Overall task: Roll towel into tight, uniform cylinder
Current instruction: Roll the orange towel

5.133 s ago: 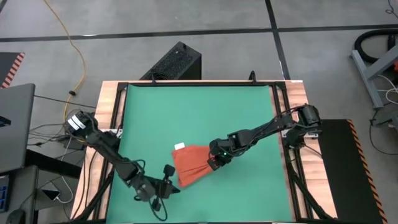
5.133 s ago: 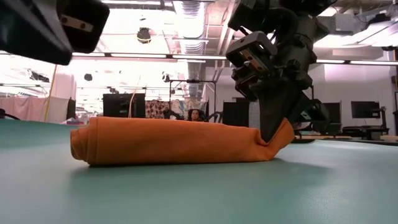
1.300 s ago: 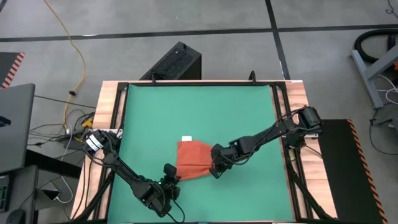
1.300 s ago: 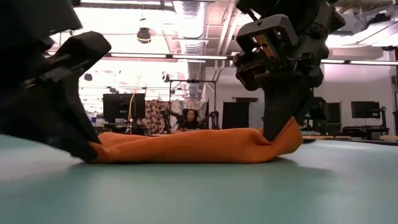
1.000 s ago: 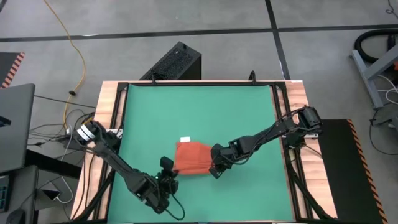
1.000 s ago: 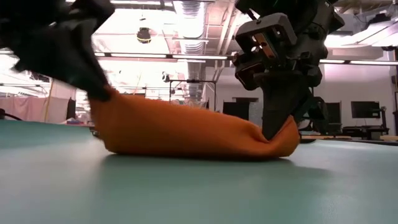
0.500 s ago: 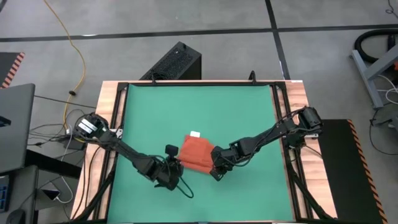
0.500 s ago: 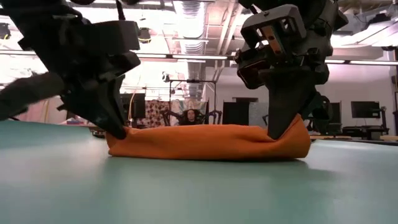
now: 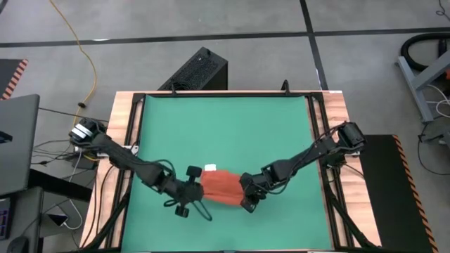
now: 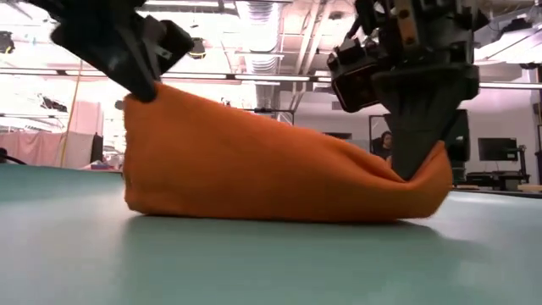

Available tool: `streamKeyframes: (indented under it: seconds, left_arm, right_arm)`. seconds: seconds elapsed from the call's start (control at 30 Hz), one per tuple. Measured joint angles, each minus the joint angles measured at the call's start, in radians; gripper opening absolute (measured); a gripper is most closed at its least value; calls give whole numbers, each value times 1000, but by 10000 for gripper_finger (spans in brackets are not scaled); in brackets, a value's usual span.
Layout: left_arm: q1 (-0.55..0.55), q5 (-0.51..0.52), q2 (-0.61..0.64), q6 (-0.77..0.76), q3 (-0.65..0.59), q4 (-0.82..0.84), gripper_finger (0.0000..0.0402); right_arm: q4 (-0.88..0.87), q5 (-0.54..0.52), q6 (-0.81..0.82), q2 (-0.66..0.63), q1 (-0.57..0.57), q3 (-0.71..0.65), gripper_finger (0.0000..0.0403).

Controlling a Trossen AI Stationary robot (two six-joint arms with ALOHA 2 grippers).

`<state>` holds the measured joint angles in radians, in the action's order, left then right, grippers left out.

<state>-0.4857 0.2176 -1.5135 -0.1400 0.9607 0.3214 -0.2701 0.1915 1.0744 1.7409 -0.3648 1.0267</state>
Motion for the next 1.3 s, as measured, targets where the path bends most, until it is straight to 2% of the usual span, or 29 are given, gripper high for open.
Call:
streamKeyframes:
  seconds: [0.27,0.43,0.63,0.8,0.9,0.97,1.13,1.2,1.3]
  left_arm:
    - [102,-251,-100,-12,-2,-40,0]
    - [119,-237,-161,1,-2,-44,0]
    - [174,-250,-174,51,-2,-73,0]
    - [233,-379,-174,67,-2,-92,0]
    - [212,-431,-162,46,-2,-90,0]
    - [170,-379,-145,53,-2,-85,0]
    - [42,-19,-103,121,-2,-97,0]
    - [9,5,-99,119,-2,-153,0]
    - [5,-91,-104,69,-2,-197,0]
  right_arm:
    - [13,16,0,0,-15,-2,26]
    - [16,24,-2,0,-15,-2,26]
    - [13,47,-2,0,-15,-2,26]
    - [9,49,-7,0,-22,-2,26]
    - [9,47,-22,0,-27,-2,26]
    - [12,45,-48,0,-32,-2,26]
    - [8,20,-65,0,-40,-2,26]
    - [7,21,-73,0,-43,-2,26]
    - [9,23,-79,0,-49,-2,26]
